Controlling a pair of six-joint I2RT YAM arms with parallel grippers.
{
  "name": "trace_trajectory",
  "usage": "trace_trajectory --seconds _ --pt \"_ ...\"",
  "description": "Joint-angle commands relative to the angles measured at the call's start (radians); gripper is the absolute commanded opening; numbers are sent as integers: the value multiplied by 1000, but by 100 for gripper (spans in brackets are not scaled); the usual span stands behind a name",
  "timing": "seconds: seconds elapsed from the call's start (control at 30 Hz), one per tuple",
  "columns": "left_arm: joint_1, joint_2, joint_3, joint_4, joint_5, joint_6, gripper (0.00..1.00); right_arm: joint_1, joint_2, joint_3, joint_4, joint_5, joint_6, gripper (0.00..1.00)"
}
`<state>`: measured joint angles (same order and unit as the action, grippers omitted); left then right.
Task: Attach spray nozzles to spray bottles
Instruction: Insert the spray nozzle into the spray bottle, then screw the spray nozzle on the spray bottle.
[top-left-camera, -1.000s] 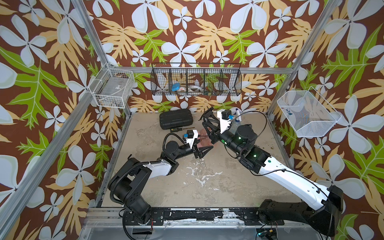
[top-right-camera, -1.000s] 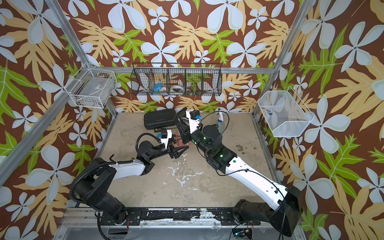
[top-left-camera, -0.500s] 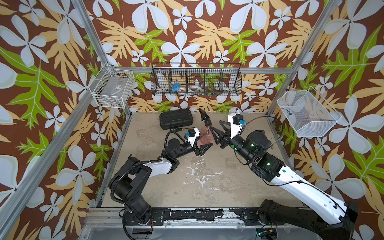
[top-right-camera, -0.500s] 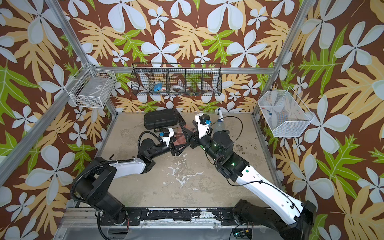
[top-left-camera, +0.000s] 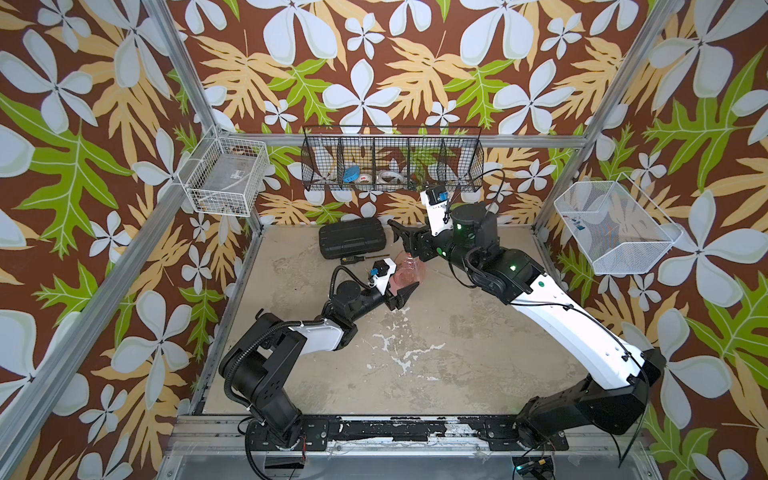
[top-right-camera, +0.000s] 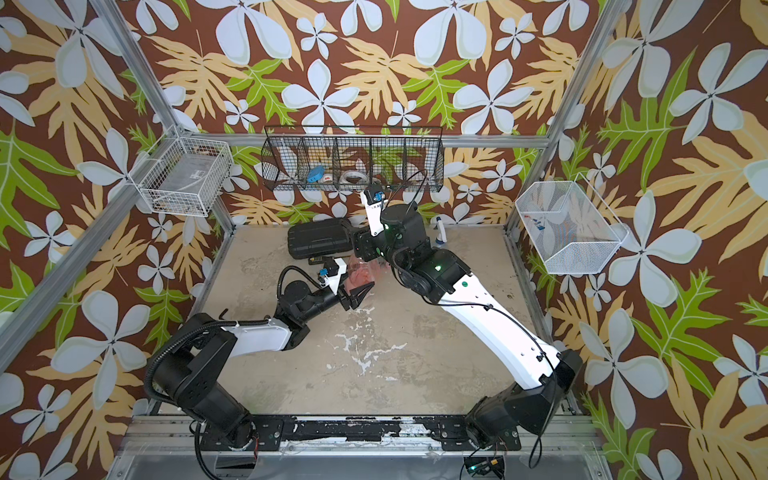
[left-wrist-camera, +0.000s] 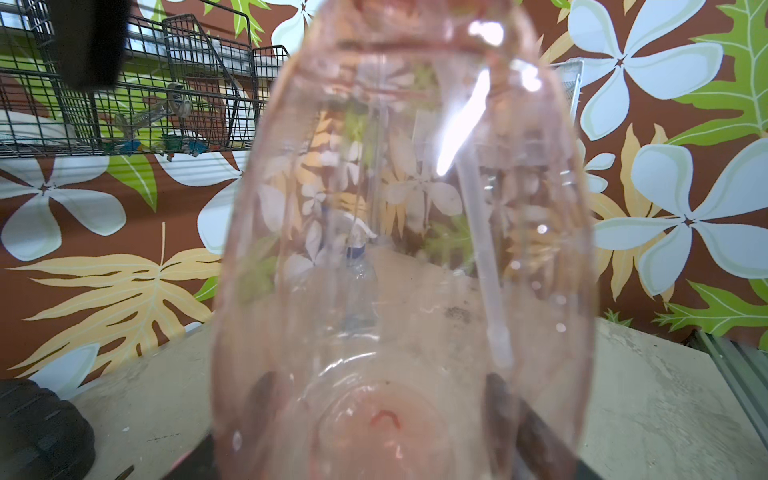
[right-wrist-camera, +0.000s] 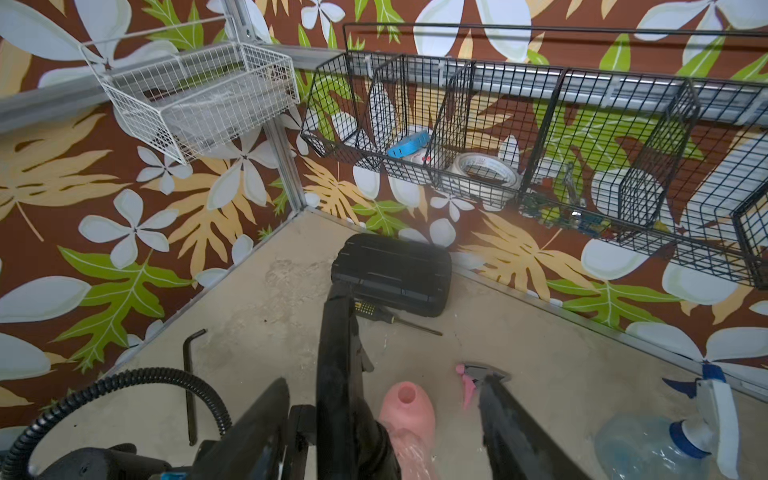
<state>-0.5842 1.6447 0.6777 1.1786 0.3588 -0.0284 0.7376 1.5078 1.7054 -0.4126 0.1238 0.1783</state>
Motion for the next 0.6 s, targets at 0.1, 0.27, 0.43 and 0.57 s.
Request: trace_trajectory --seconds 0.1,0.27,0.43,0.57 --pt "0 7 7 16 0 1 68 2 -5 -52 80 -31 -42 72" --pt "-2 21 16 13 20 -5 68 1 11 -70 134 -38 -55 67" --pt "-2 26 20 13 31 -13 68 1 36 -72 161 -42 -62 53" --pt "-2 20 19 11 35 -13 68 2 47 -71 165 -42 -62 36"
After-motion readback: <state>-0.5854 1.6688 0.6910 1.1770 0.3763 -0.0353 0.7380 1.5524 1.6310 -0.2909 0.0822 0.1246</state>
